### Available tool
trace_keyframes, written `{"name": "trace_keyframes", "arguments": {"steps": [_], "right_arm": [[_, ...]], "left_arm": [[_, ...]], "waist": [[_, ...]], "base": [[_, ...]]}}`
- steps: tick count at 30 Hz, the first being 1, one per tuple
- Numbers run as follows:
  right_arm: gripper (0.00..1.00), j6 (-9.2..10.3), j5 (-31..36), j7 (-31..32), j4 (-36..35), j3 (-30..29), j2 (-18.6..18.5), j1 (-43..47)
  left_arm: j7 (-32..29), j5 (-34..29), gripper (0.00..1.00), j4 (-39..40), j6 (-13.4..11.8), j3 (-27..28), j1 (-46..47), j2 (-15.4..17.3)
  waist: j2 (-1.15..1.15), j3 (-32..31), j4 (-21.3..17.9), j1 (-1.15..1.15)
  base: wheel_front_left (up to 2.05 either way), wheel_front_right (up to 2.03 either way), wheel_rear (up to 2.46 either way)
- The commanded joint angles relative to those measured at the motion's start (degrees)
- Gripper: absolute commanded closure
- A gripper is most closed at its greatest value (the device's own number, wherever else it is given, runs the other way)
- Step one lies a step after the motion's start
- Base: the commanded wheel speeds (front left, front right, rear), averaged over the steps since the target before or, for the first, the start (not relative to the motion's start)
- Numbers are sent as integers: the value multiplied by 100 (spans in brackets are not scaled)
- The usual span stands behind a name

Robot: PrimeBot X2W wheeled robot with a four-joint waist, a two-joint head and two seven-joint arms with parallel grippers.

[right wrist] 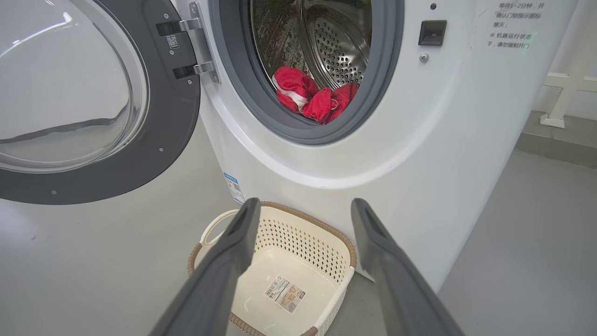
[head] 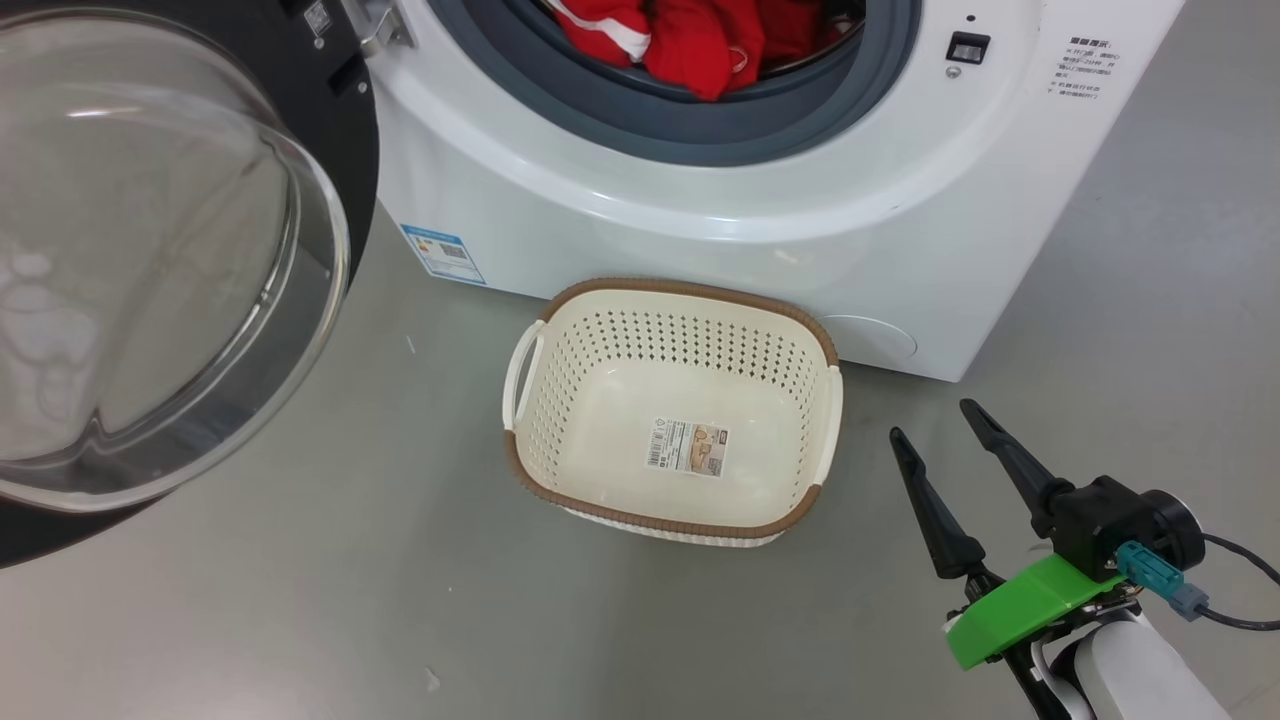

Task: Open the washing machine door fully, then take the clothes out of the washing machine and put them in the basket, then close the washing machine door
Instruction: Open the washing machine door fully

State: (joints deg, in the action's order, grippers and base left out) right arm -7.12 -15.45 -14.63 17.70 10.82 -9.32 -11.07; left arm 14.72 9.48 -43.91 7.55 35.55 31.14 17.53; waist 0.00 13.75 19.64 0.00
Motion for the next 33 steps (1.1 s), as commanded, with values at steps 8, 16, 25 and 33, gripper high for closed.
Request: {"name": "trace_keyframes", "arguments": {"steps": [8,16,25,33], "right_arm": [[0,-36,71,-37,-95,145,13,-47],[0,-36,13,-37,-92,127,42,64],[0,-36,-30,-37,-117,87,65,214],[0,-36,-29,-37,-169,-68,147,358]], "left_arm": [[28,225,100,70,-8,-115,-69,362],[28,521,100,520,-7,-574,-654,99],[28,558,100,1242,-7,-724,-1365,-343],[28,657,0,2143,-7,-1254,-2029,-800]], "waist": [[0,-182,14,0],[0,-409,22,0],[0,-616,-36,0],[0,-718,-207,0]], "base": [[0,0,0],[0,0,0],[0,0,0],[0,0,0]]}}
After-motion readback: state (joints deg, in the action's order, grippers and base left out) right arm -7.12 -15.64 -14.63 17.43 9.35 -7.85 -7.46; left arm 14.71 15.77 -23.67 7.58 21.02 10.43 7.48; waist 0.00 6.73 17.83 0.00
